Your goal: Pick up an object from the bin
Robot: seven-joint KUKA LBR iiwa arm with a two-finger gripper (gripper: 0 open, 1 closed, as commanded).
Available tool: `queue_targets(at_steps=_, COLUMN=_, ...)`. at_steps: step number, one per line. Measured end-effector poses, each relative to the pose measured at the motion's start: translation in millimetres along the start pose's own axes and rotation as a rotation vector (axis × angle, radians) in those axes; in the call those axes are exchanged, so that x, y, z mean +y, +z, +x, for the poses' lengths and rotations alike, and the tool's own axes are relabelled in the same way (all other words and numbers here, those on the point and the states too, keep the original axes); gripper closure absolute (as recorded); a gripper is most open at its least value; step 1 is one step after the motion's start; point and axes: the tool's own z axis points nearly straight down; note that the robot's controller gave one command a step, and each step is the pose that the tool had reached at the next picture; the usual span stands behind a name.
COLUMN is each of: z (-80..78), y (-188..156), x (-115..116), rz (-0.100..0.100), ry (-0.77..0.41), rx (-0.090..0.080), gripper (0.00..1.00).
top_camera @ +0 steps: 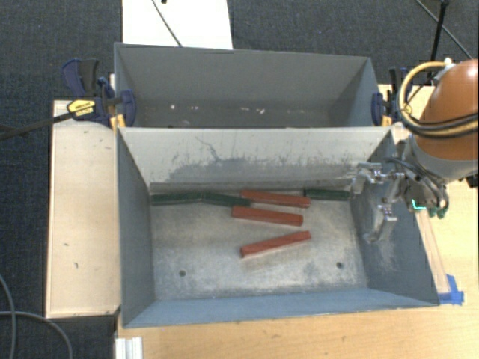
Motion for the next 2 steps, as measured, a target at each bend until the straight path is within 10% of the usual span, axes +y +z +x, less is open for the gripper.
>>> queue_targets(at_steps=1, z=18.6, y=144.5, x=-7.0, rz=-0.001, ry=-0.162, rx=0.000, gripper=0.00)
queue_targets(at_steps=2, z=6.7, y=157.8, x=31.8, rz=0.000, ry=-0.264, rx=-0.004, gripper=0.00)
